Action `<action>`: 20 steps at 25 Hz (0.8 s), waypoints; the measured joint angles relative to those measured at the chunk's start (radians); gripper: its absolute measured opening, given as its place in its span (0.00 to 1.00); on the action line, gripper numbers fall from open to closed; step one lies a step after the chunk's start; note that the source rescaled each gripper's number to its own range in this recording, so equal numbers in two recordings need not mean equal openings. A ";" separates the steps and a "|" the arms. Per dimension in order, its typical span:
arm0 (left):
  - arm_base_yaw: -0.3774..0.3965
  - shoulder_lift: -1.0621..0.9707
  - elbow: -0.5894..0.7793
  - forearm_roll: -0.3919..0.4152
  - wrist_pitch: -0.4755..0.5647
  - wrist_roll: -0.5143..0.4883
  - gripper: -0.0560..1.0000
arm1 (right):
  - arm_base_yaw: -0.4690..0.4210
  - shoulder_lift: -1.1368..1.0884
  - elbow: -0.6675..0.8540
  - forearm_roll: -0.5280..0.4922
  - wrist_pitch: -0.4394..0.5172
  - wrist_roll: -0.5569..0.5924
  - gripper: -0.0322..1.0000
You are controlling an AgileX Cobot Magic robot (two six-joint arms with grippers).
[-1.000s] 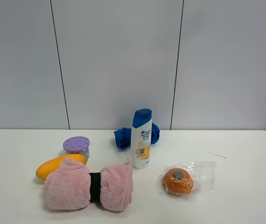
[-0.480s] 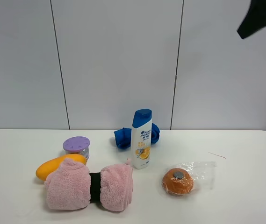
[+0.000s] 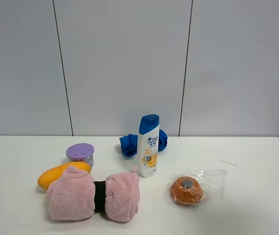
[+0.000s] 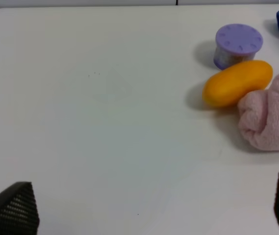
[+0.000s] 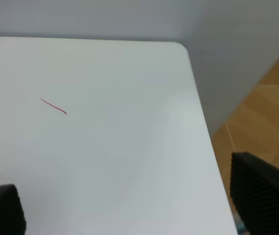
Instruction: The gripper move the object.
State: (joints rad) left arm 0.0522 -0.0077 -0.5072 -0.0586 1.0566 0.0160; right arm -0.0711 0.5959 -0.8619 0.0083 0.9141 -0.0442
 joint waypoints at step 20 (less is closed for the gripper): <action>0.000 0.000 0.000 0.000 0.000 0.000 1.00 | -0.005 -0.521 0.347 0.016 0.182 0.022 0.73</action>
State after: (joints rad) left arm 0.0522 -0.0077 -0.5072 -0.0586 1.0566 0.0160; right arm -0.0764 0.0749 -0.5151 0.0240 1.0965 -0.0219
